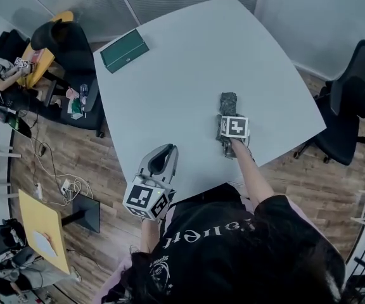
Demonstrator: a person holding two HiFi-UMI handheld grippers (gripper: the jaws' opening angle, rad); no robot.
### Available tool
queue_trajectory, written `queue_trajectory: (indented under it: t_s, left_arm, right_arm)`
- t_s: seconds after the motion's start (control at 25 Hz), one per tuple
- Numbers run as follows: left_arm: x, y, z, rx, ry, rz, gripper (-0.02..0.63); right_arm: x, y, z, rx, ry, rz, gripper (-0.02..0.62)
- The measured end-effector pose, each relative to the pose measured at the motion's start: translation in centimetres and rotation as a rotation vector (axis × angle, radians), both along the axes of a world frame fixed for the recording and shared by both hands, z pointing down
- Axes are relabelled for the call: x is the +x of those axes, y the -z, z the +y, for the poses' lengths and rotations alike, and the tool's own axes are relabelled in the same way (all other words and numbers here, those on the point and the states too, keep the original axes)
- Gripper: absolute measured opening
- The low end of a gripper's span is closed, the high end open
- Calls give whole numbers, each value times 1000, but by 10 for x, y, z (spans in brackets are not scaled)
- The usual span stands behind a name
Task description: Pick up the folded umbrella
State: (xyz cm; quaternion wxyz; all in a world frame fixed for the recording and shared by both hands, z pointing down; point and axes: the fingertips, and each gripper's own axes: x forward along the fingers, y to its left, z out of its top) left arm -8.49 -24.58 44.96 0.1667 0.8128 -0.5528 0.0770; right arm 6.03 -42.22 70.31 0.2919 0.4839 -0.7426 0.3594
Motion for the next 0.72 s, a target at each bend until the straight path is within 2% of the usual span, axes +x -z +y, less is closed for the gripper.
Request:
queue_trajectory:
  t_s: [0.16, 0.32, 0.52, 0.72]
  left_arm:
    - [-5, -2, 2, -10, 40, -8, 51]
    - [-9, -4, 6, -19, 65, -12, 51]
    - [-10, -6, 13, -22, 82, -7, 51]
    - [-15, -8, 22, -24, 103, -5, 51]
  right_arm:
    - [-3, -16, 1, -5, 22, 113, 311]
    - [-2, -16, -3, 19, 17, 179, 310]
    - [2, -14, -2, 24, 29, 197, 302]
    - [7, -15, 0, 14, 66, 197, 253]
